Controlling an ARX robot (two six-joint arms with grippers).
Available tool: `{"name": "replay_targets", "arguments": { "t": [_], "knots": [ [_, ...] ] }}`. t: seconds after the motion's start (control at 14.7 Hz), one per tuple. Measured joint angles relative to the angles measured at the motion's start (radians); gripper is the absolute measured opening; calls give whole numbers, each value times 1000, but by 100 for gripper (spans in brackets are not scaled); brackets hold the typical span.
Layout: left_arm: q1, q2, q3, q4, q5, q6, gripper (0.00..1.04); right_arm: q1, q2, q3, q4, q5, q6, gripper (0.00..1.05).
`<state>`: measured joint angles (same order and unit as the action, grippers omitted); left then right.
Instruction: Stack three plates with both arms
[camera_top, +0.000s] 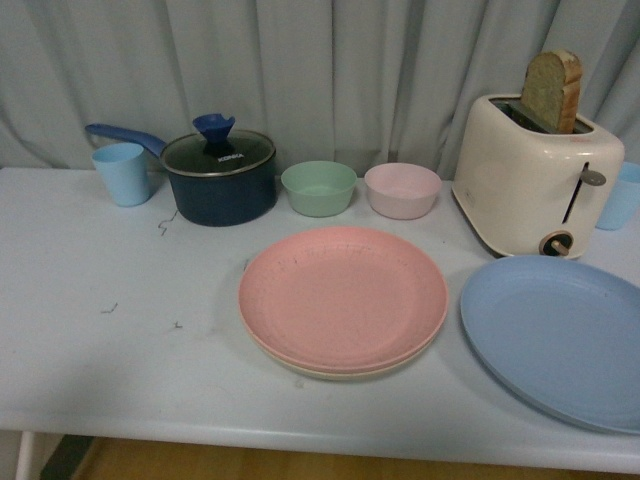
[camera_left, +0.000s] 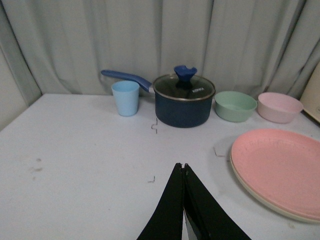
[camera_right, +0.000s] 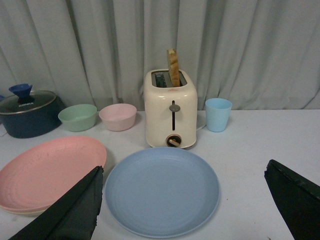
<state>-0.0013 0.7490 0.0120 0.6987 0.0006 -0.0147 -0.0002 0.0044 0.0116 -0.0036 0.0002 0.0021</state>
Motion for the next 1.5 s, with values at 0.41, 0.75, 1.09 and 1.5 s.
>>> {"name": "replay_targets", "arguments": {
  "t": [0.41, 0.75, 1.09, 1.5],
  "knots": [
    [1, -284, -1, -236, 0, 0, 2, 0, 0, 0, 0, 0, 0, 98],
    [1, -444, -1, -394, -1, 0, 2, 0, 0, 0, 0, 0, 0, 98],
    [1, -539, -1, -488, 0, 0, 2, 0, 0, 0, 0, 0, 0, 98],
    [1, -741, 0, -681, 0, 0, 2, 0, 0, 0, 0, 0, 0, 98]
  ]
}}
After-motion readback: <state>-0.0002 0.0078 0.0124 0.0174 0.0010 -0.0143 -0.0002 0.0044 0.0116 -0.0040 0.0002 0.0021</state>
